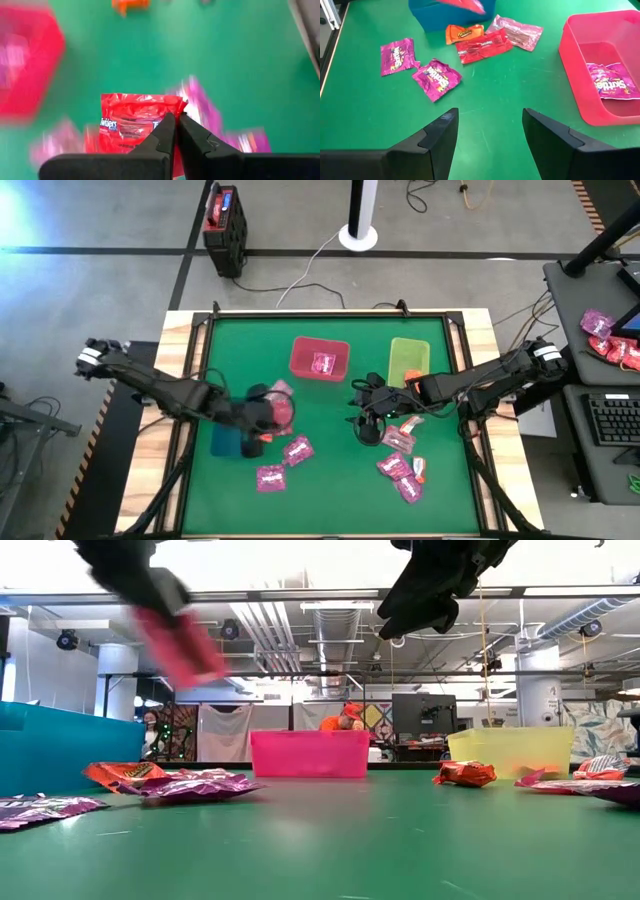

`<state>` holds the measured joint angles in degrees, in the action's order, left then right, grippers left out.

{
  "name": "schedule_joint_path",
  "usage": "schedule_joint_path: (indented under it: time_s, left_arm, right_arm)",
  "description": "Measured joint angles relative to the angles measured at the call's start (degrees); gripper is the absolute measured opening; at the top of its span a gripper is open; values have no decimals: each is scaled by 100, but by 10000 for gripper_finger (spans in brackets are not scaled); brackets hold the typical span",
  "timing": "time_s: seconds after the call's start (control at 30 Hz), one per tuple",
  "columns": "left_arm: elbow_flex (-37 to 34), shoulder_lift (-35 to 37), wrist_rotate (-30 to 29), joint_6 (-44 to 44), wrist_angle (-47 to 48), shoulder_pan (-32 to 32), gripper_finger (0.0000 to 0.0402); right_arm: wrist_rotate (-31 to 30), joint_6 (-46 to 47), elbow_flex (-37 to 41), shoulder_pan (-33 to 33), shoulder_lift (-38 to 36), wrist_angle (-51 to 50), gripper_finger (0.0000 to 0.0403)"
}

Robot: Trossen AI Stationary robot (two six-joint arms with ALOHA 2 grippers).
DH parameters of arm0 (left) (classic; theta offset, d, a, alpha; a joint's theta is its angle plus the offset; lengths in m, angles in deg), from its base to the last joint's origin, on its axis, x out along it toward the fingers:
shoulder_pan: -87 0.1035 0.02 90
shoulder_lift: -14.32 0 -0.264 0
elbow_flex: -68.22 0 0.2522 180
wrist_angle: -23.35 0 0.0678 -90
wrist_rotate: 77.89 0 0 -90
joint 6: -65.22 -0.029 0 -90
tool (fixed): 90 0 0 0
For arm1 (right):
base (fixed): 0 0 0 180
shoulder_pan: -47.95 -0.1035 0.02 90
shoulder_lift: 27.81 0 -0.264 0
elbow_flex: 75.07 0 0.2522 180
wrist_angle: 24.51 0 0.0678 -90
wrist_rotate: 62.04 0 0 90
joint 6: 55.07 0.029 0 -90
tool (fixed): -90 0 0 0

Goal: Sort candy by brand, put in halloween buckets
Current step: Put the red candy into the blue bin, then put the orange chocolate into the yellow bin

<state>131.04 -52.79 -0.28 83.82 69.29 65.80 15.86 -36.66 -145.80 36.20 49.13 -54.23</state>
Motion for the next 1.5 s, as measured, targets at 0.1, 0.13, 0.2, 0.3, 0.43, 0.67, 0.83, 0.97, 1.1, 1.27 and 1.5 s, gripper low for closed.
schedule_joint_path:
  time_s: [0.1, 0.13, 0.2, 0.3, 0.43, 0.67, 0.83, 0.97, 1.1, 1.27, 1.5]
  left_arm:
    - [212, 200, 10, 1119, 1609, -453, 0]
    - [238, 242, 75, 1449, 2017, -596, 0]
    - [229, 274, 253, 1974, 2534, -855, 0]
    - [132, 288, 297, 2375, 2712, -1111, 0]
    - [1, 146, 239, 2719, 2727, -1168, 3]
    - [-46, -145, 282, 2895, 2783, -1166, 60]
    - [-46, -216, 116, 2849, 2848, -1166, 112]
    - [-46, -184, 76, 2675, 2835, -1166, 137]
    - [-46, -71, -446, 2001, 2493, -1168, 145]
    - [-74, 229, -1035, 472, 1693, -1131, 140]
    - [-324, 802, -1713, -945, 843, -884, 127]
  right_arm:
    - [0, -3, 2, 0, 0, 0, 215]
    - [0, -7, 2, 0, 0, 0, 215]
    - [0, -11, 2, 0, 0, 18, 215]
    - [0, -17, 2, 0, 0, 46, 215]
    - [0, -17, 2, 2, 0, 48, 215]
    - [0, 31, 2, 2, 0, 48, 215]
    - [2, 181, 2, 2, 0, 45, 215]
    - [4, 428, 2, 2, 0, 2, 215]
    - [39, 782, 2, 0, 0, -165, 215]
    - [52, 2286, 4, 42, 0, -904, 215]
    - [358, 3952, -199, 26, 377, -2296, 215]
